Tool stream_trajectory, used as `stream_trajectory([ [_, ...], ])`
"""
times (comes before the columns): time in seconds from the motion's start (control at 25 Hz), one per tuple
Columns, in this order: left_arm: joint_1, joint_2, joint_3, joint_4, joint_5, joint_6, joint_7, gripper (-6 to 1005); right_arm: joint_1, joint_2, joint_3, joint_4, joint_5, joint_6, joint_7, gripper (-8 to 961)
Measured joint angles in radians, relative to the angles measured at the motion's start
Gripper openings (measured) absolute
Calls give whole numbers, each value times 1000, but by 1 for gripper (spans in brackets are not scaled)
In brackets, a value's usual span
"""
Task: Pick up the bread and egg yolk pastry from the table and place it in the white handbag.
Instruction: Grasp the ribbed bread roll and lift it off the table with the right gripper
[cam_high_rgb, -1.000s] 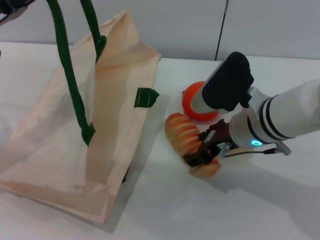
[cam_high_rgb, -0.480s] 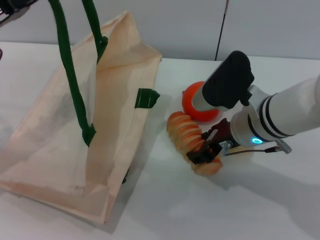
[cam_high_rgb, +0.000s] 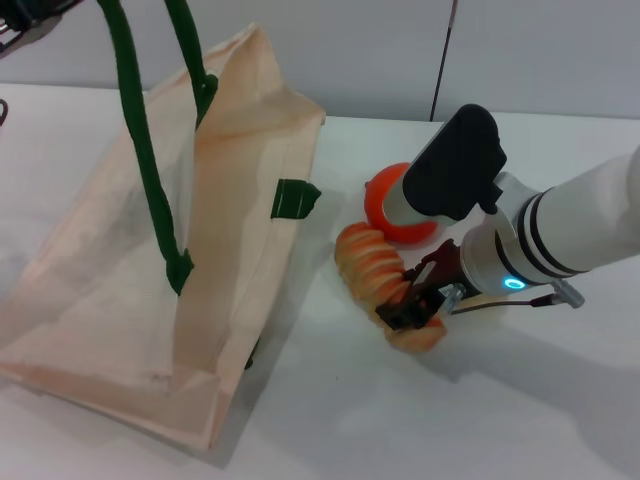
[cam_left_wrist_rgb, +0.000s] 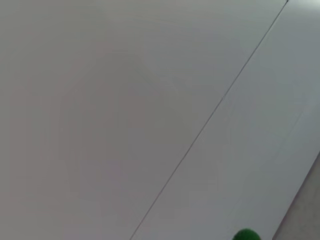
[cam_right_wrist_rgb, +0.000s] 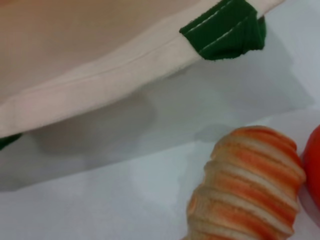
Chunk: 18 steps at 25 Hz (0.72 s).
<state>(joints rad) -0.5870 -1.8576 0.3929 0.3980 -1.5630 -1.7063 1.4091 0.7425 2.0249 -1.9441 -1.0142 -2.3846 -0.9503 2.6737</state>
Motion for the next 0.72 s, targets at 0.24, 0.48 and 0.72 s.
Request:
stream_trajectory([
  [0.24, -2, 2, 1, -5, 0, -3, 0, 113, -22, -2, 4, -56, -2, -4, -14, 552],
  [0.48, 4, 3, 1, -7, 0, -4, 1, 114, -78, -6, 51, -186, -23, -30, -30, 503],
  [0.72, 5, 3, 0, -7, 0, -4, 1, 113, -175, -2, 159, -328, -133, -113, -28, 456],
])
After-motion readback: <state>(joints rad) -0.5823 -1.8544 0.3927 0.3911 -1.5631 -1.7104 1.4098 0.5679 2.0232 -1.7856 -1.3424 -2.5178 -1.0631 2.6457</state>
